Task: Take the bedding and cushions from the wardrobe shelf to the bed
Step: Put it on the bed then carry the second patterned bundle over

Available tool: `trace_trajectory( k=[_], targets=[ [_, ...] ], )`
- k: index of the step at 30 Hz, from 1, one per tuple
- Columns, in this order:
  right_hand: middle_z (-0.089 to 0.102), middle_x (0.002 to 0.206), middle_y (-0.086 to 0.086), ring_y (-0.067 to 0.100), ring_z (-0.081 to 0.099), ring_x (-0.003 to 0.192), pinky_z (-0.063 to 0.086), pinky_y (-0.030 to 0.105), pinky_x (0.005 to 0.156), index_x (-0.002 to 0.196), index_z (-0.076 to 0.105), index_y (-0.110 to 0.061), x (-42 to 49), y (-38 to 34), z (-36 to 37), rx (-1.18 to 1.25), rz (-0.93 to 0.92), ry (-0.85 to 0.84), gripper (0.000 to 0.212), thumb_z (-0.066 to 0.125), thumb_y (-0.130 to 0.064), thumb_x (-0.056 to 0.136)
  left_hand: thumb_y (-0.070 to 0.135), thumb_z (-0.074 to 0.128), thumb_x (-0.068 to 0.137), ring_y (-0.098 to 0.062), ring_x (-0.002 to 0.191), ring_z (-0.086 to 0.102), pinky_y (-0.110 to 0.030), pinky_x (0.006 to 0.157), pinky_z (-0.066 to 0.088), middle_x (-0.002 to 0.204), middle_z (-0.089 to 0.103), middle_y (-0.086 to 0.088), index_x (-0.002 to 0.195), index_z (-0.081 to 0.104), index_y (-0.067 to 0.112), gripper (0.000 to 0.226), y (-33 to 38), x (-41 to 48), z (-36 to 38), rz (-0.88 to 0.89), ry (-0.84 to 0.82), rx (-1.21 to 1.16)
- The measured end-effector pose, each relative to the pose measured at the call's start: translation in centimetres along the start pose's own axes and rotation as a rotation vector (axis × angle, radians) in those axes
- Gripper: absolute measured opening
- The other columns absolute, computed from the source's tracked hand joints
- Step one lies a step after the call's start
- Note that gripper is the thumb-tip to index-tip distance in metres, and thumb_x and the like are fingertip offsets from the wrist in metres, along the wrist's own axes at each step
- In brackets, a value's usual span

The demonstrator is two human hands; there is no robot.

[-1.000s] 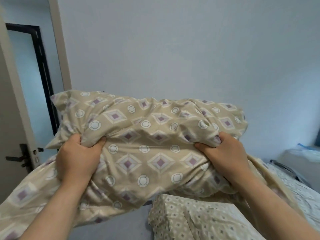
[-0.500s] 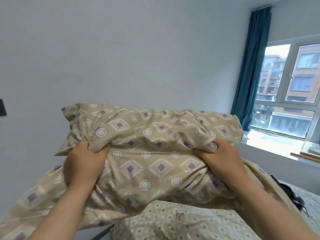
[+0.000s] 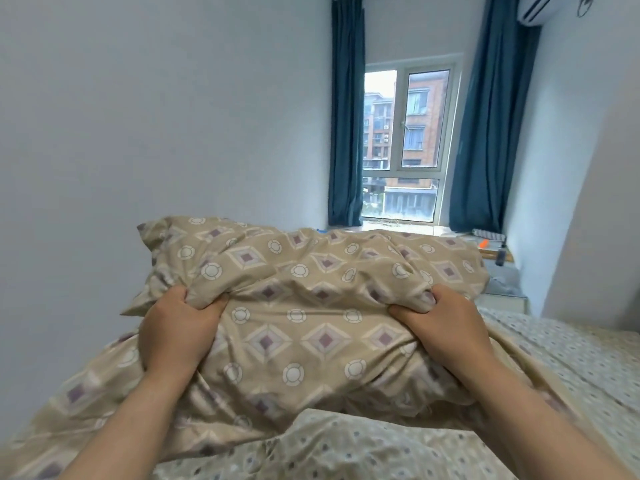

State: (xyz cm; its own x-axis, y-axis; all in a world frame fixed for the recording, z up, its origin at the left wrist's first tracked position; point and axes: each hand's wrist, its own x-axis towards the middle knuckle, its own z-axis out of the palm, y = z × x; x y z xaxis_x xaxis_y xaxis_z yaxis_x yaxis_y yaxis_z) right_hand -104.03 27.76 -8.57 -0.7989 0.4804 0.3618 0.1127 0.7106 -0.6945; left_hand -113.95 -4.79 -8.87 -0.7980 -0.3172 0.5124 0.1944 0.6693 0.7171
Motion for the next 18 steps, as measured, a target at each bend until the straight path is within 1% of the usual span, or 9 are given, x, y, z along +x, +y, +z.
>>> trace_trajectory(
  k=[5,9,11,14,16,18],
  targets=[
    [0.07,0.084,-0.006,0.023,0.064,0.082,0.054,0.041,0.074,0.087,0.063,-0.03,3.8,5.3,1.3,-0.056,0.112,0.027,0.054,0.065,-0.076,0.057,0.055,0.068,0.072,-0.029,0.071,0.052,-0.039,0.066,0.047,0.079,0.063,-0.003,0.079,0.057,0.02,0.037,0.7,1.8,9.0,0.025,-0.124,-0.026],
    [0.071,0.09,-0.004,0.024,0.064,0.086,0.054,0.042,0.077,0.094,0.065,-0.029,6.0,9.4,2.8,-0.094,0.185,0.036,0.059,0.066,-0.075,0.058,0.057,0.066,0.072,-0.031,0.078,0.057,-0.038,0.066,0.045,0.086,0.066,-0.006,0.083,0.058,0.017,0.042,0.2,1.9,15.7,0.034,-0.197,-0.034],
    [0.072,0.095,-0.003,0.026,0.064,0.089,0.054,0.042,0.078,0.102,0.067,-0.028,6.7,11.5,4.5,-0.109,0.22,0.028,0.064,0.066,-0.075,0.058,0.059,0.065,0.072,-0.032,0.082,0.06,-0.036,0.066,0.044,0.09,0.068,-0.006,0.085,0.059,0.017,0.044,-1.1,1.9,18.9,0.028,-0.26,-0.018],
    [0.072,0.095,-0.002,0.027,0.064,0.09,0.053,0.041,0.077,0.1,0.069,-0.028,6.5,14.6,7.0,-0.134,0.282,0.001,0.063,0.065,-0.075,0.059,0.063,0.063,0.071,-0.033,0.088,0.062,-0.037,0.069,0.046,0.094,0.069,-0.005,0.091,0.062,0.018,0.049,-3.2,1.3,23.1,0.033,-0.348,0.0],
    [0.072,0.093,-0.004,0.025,0.065,0.089,0.053,0.04,0.077,0.1,0.069,-0.029,6.5,16.7,9.1,-0.144,0.348,-0.013,0.062,0.065,-0.075,0.059,0.062,0.064,0.072,-0.034,0.092,0.062,-0.035,0.069,0.043,0.098,0.07,-0.006,0.095,0.063,0.018,0.05,-4.8,0.9,26.1,0.037,-0.409,0.005],
    [0.072,0.096,-0.006,0.024,0.065,0.092,0.053,0.041,0.079,0.105,0.068,-0.031,6.1,18.9,11.2,-0.157,0.391,-0.023,0.064,0.064,-0.076,0.06,0.059,0.066,0.073,-0.034,0.095,0.062,-0.034,0.07,0.041,0.101,0.07,-0.006,0.098,0.064,0.018,0.048,-6.8,0.1,29.2,0.043,-0.461,-0.006]
  ],
)
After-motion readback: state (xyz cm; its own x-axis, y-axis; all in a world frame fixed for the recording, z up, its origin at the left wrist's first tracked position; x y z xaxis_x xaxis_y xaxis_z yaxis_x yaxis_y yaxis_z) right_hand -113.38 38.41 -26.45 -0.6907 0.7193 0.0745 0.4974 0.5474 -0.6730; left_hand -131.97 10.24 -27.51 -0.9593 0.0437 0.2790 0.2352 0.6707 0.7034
